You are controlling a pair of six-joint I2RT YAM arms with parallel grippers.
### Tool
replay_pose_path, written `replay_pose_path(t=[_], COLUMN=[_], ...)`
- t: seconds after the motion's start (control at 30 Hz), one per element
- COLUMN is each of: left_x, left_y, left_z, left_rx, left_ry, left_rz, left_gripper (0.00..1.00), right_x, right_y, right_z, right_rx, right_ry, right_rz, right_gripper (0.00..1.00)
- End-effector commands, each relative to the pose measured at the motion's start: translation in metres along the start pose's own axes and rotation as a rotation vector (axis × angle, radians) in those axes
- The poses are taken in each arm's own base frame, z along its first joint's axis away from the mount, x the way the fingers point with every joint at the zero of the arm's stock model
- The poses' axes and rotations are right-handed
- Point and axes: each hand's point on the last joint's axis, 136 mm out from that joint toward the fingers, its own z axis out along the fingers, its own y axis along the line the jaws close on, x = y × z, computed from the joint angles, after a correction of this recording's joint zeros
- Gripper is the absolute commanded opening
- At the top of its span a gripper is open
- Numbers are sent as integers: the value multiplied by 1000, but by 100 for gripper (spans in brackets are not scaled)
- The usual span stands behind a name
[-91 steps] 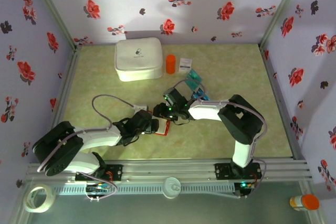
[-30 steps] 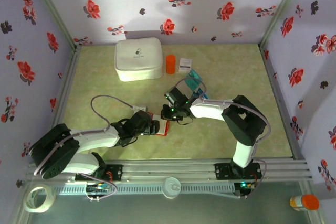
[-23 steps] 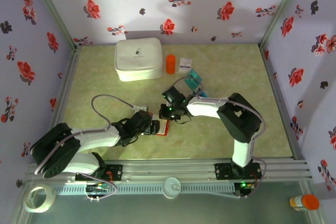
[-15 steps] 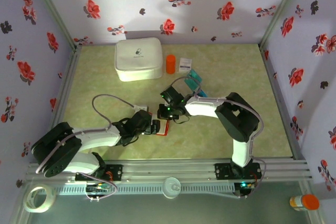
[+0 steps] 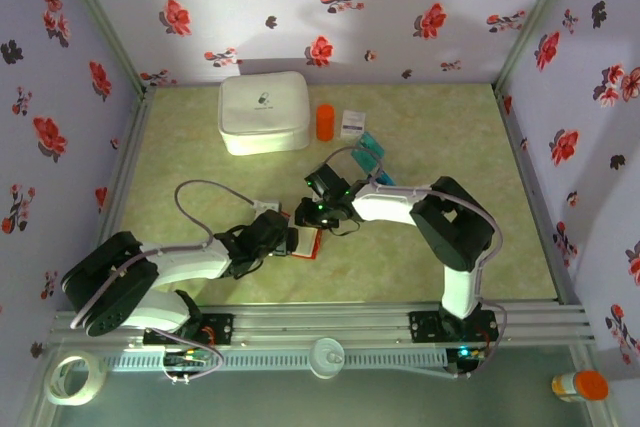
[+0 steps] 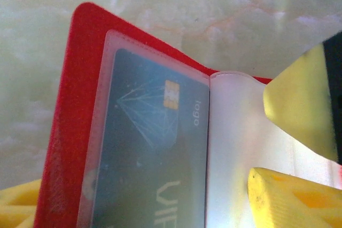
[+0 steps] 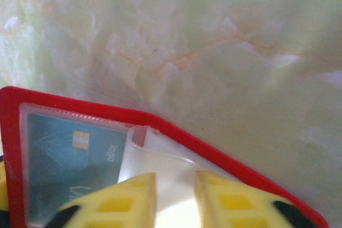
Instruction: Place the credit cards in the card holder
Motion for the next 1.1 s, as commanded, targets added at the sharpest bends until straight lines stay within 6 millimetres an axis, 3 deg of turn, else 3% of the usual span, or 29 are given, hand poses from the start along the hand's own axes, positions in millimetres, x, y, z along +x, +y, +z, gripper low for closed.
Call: replay_pose_path(t=[0.0, 0.23, 1.07], left_x=[18, 18, 13], left_y=[1, 1, -1], left_z=[4, 4, 0], left_rx=[19, 23, 37], left_ry=[56, 52, 30], left_rz=[4, 0, -5], left_gripper=[70, 63, 52], right_x=[-12, -6, 0], right_y=[6, -2, -1], right_z=[-18, -13, 7], right_rx=[-18, -37, -105], right_ry=[-68, -72, -40], right_rz=[20, 75, 145], right_gripper=[37, 44, 48])
